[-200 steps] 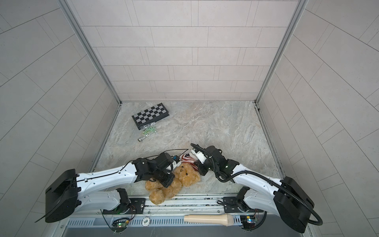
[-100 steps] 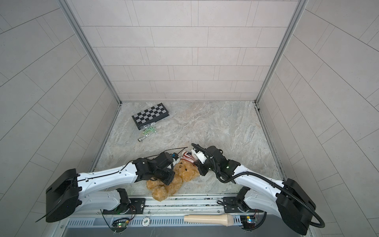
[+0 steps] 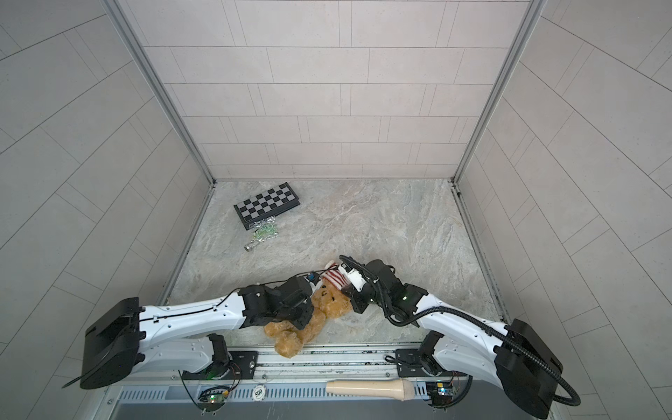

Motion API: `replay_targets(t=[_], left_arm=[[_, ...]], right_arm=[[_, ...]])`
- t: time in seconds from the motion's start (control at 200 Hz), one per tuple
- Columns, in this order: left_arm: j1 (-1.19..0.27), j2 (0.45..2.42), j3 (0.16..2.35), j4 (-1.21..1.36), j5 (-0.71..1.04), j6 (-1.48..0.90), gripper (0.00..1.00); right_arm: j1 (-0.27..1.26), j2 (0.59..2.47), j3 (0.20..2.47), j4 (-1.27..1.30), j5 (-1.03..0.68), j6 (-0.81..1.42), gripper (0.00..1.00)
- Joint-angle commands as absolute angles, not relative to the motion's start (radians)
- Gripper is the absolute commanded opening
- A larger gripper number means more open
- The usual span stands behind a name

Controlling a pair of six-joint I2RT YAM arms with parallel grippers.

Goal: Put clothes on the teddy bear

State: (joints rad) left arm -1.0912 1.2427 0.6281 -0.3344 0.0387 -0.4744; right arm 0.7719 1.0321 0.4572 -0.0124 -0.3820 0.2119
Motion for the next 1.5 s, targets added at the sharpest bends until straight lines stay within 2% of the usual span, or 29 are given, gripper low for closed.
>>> replay_targets(t=[0.0,0.325,0.816,1.076,1.497], left_arm=[[-1.097,1.235,0.579,-0.243,-0.062,-0.472,0.0],[-1.105,1.099,0.473,-0.082,-0.16,-0.417,0.0],[-1.153,0.894,0.399,0.106,-0.284,-0.301,0.0],[-1.196,0.75,0.344,0.203,-0.366,-0.233,0.0],[-1.209,0.605,0.327,0.272,-0.362,-0.101,0.0]], right_arm=[[0.781,1.016,0.493,-0.041,-0.403,0.211,0.0],[0.801,0.954,0.56,-0.123,-0.449,0.225,0.0],[0.872,0.951,0.756,-0.215,-0.388,0.217,0.0],[0.973,0.95,0.862,-0.294,-0.253,0.202,0.06],[1.2,0.932,1.015,-0.398,0.027,0.209,0.19]])
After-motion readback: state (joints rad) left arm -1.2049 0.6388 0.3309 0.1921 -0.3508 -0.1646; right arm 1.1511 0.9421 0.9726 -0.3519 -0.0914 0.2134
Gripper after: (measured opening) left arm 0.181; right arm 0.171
